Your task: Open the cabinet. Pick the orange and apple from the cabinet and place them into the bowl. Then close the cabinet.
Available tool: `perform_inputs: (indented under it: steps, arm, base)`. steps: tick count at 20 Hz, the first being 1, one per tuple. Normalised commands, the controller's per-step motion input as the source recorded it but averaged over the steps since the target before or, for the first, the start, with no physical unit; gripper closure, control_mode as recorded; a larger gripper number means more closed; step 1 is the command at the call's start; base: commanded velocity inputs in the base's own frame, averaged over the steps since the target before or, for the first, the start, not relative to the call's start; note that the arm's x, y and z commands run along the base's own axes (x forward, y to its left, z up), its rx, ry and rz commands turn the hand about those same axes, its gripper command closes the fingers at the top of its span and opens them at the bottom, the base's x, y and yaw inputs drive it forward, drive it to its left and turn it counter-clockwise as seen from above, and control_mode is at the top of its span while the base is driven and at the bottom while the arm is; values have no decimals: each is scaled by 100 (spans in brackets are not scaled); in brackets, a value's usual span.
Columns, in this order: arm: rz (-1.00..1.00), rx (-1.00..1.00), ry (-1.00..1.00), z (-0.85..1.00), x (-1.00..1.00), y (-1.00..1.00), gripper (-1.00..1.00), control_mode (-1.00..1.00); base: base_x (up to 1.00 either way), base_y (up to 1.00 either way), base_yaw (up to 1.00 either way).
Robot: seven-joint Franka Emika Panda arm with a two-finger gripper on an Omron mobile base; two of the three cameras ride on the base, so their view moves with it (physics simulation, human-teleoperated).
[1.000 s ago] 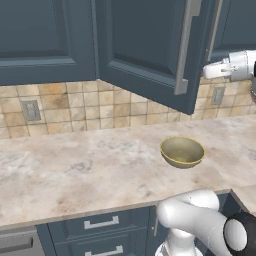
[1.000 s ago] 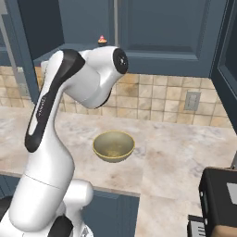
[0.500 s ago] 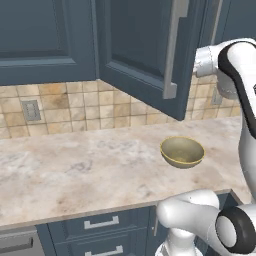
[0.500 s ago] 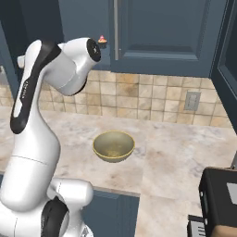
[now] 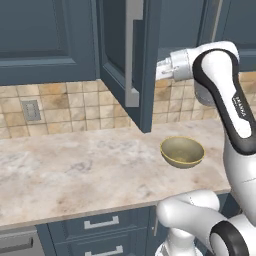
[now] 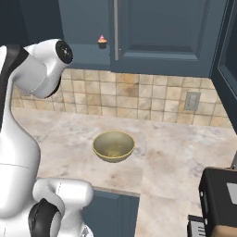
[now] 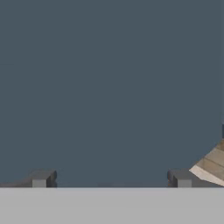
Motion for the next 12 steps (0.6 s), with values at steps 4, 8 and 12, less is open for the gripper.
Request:
perform_inputs:
  steps: [4, 8, 12]
  arm:
    - [-11, 5, -1, 21, 0, -88, -100, -100]
    - [-29, 0, -12, 31, 0, -100, -100, -100]
    - [-41, 0, -21, 17, 0, -100, -100, -100]
  base:
    - [0, 0, 0]
    - [0, 0, 0]
    - [0, 0, 0]
